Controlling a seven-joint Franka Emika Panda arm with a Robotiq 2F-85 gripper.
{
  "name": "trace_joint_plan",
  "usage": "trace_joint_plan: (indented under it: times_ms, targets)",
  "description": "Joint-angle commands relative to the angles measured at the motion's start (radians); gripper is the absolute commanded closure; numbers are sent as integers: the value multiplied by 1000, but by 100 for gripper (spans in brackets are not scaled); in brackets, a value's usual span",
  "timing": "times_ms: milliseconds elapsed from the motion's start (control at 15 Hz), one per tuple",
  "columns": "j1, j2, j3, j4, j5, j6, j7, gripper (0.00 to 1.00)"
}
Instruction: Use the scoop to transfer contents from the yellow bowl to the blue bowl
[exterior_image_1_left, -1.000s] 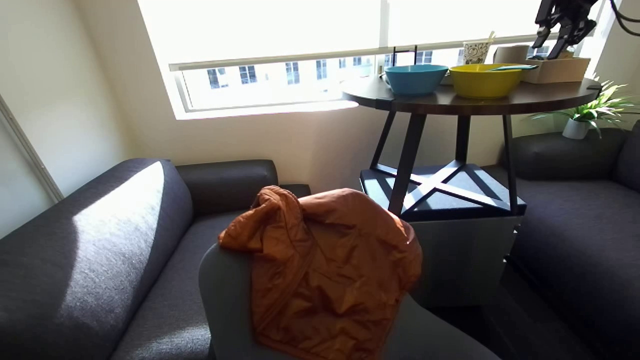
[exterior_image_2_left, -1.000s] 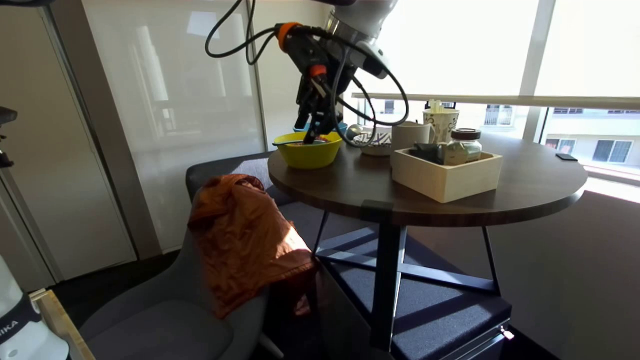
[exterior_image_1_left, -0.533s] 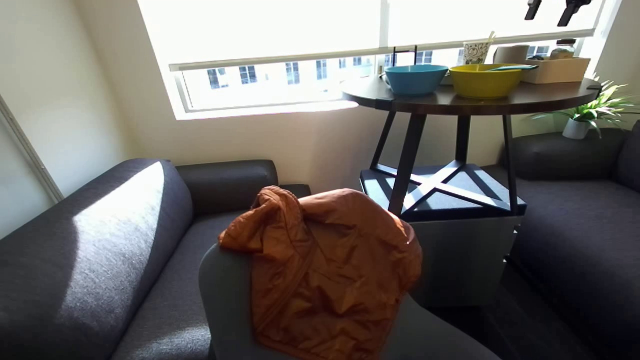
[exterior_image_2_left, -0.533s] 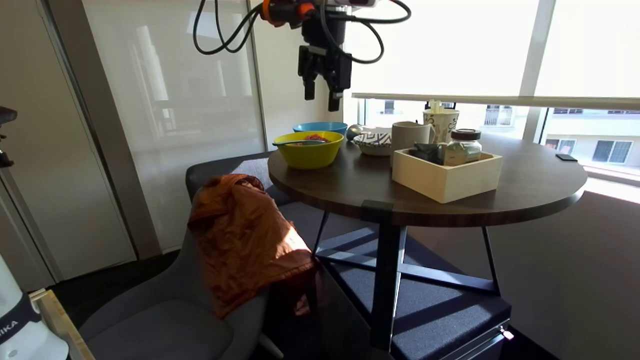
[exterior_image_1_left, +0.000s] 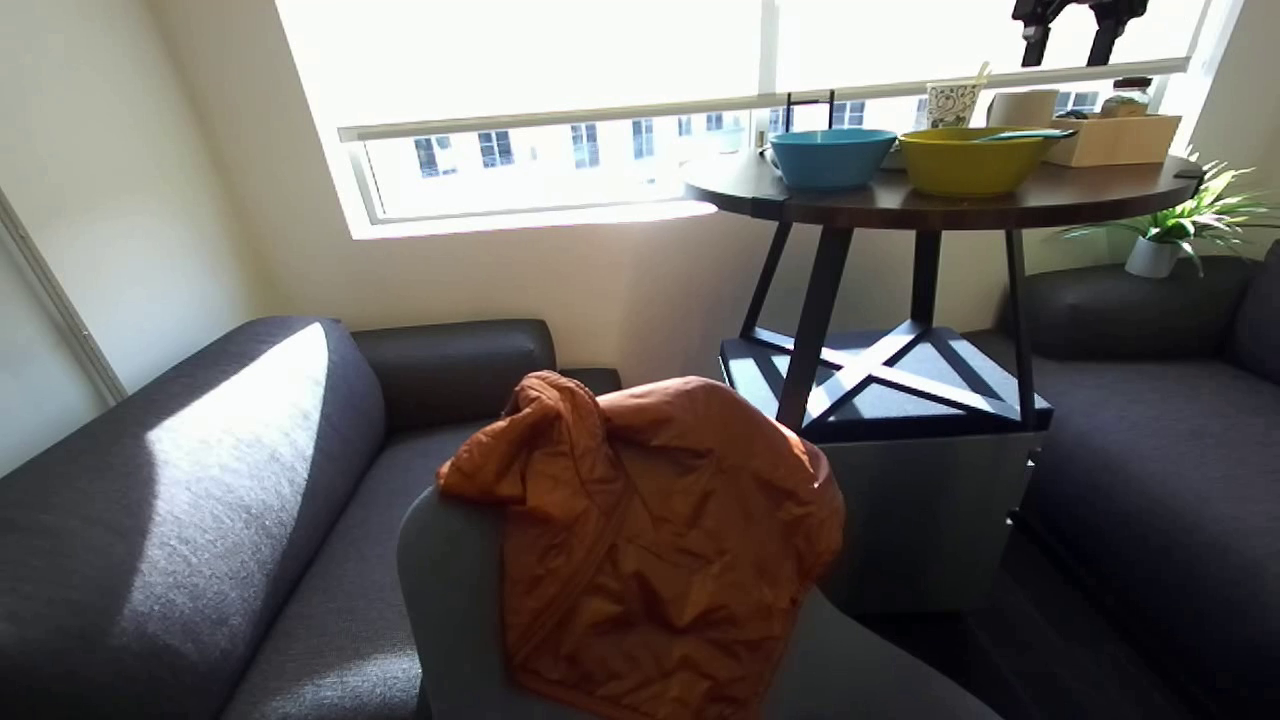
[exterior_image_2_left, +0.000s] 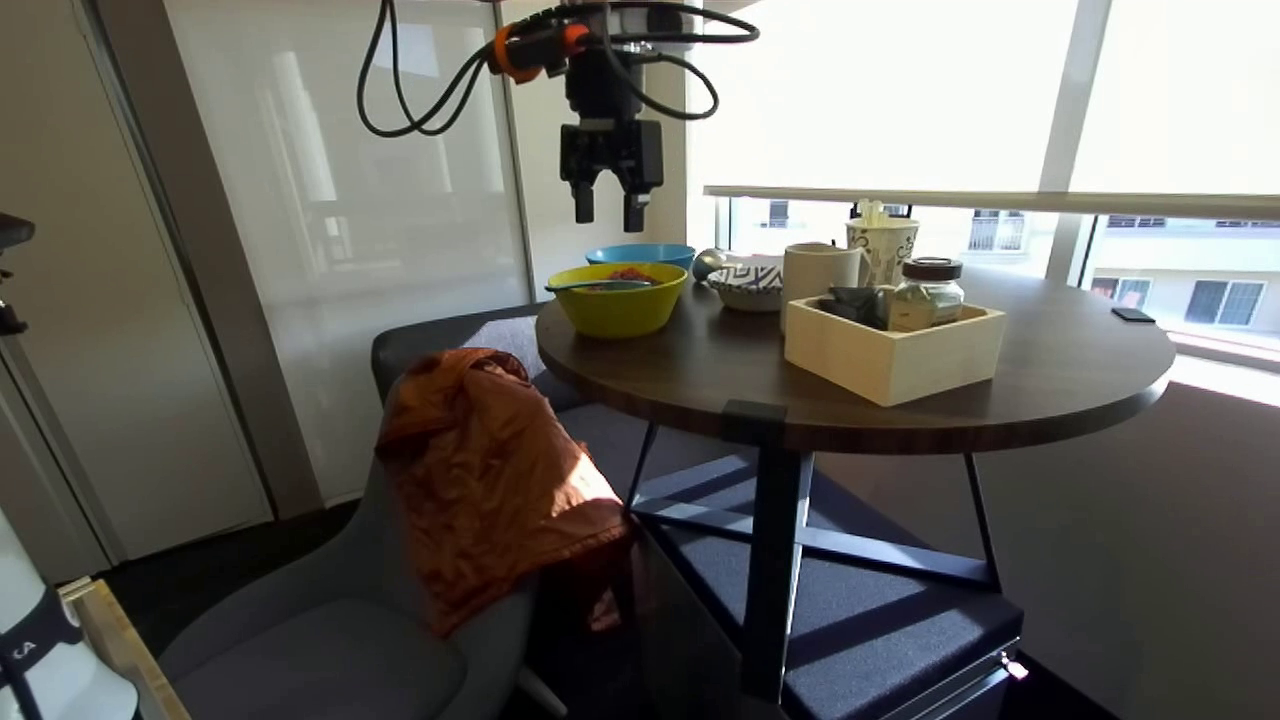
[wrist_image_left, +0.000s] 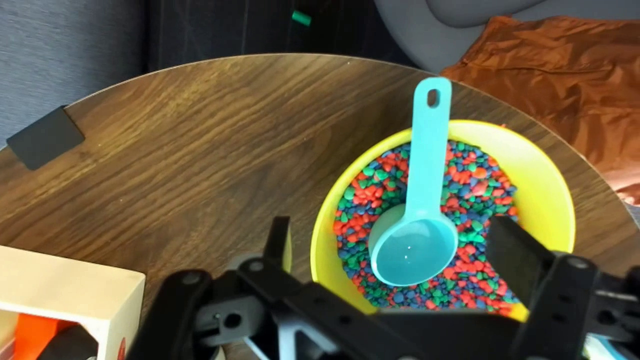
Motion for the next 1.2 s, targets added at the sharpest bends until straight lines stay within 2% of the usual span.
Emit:
trace_joint_plan:
  times_ms: [0,467,667,1133]
  targets:
    - [-2,2,3,3,0,-5,-1,0]
    - [10,-10,16,-85,-16,-11,5,0]
    - [20,-27,21,-136,-42,45,37,0]
    - [30,-26,26,-188,-101,63,78,0]
